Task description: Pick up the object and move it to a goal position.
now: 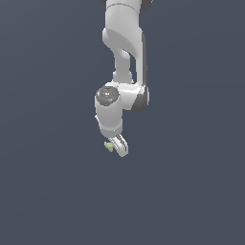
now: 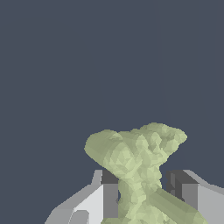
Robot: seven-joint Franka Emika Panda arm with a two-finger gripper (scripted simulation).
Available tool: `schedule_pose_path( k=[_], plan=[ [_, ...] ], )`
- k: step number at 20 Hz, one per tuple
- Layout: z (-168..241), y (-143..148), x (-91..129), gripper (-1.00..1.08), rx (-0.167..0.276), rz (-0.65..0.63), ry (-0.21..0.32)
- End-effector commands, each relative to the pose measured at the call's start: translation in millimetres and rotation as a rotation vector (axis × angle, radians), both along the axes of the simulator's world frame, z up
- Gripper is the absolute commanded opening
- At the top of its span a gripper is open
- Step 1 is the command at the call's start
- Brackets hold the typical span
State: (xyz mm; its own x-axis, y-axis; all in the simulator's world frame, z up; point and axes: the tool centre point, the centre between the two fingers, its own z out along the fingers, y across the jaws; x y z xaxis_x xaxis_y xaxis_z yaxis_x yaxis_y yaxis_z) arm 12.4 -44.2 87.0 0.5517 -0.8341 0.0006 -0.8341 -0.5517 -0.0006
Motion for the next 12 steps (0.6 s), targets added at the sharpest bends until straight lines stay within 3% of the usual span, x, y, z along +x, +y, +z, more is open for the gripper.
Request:
schedule_pose_path(
  k=[1,12],
  plan=[
    [21,-2,4,-1.00,-0.001,-0.001,0.000],
    [136,-9,30,-1.00,-0.002,-0.001,0.000]
  ],
)
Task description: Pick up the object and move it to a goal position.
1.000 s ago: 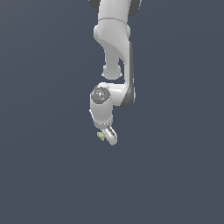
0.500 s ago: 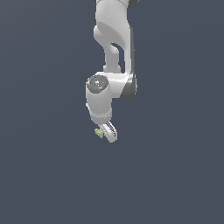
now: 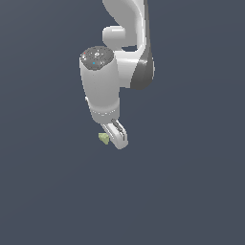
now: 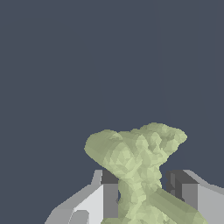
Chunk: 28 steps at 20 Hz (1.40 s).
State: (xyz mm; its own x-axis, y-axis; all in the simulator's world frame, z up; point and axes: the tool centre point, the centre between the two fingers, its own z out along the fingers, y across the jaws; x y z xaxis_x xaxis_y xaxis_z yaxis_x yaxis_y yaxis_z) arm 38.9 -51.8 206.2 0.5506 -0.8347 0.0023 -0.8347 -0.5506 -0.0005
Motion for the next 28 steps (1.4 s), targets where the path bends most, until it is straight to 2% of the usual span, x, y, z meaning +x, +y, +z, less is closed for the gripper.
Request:
schedule_pose_path(
  k=[1,8,14,21,28],
  plan=[
    [27,-2,6,-1.00,0.000,0.000,0.001],
    [94,-5,23,-1.00,-0.001,0.001,0.002],
    [134,-7,34,-1.00,0.000,0.001,0.002],
    [158,-8,41,-1.00,0.001,0.002,0.002],
    [165,-9,44,-1.00,0.001,0.002,0.002]
  ],
)
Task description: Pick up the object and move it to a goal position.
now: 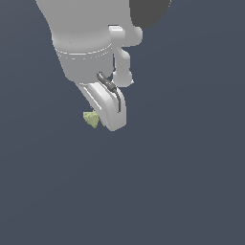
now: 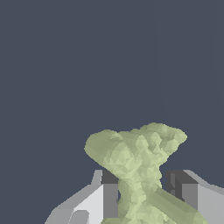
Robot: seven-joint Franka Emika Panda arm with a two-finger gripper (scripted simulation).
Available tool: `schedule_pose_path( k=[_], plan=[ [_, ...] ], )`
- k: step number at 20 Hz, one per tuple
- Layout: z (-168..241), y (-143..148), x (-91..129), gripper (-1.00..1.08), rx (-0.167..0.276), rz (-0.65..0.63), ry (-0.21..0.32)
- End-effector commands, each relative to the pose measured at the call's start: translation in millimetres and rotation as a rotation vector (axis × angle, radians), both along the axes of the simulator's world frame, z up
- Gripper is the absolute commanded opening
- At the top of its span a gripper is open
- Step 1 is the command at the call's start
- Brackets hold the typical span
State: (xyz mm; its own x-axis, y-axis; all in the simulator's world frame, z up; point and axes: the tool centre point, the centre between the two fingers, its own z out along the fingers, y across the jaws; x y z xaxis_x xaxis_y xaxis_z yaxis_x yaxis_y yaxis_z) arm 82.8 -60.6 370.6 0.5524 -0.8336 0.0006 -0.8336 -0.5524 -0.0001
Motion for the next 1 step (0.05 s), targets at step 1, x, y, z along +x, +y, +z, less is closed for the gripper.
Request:
schedule_pose_path(
  k=[1],
  plan=[
    [0.9,0.0,0.5,-1.00,0.000,0.000,0.000]
  ],
)
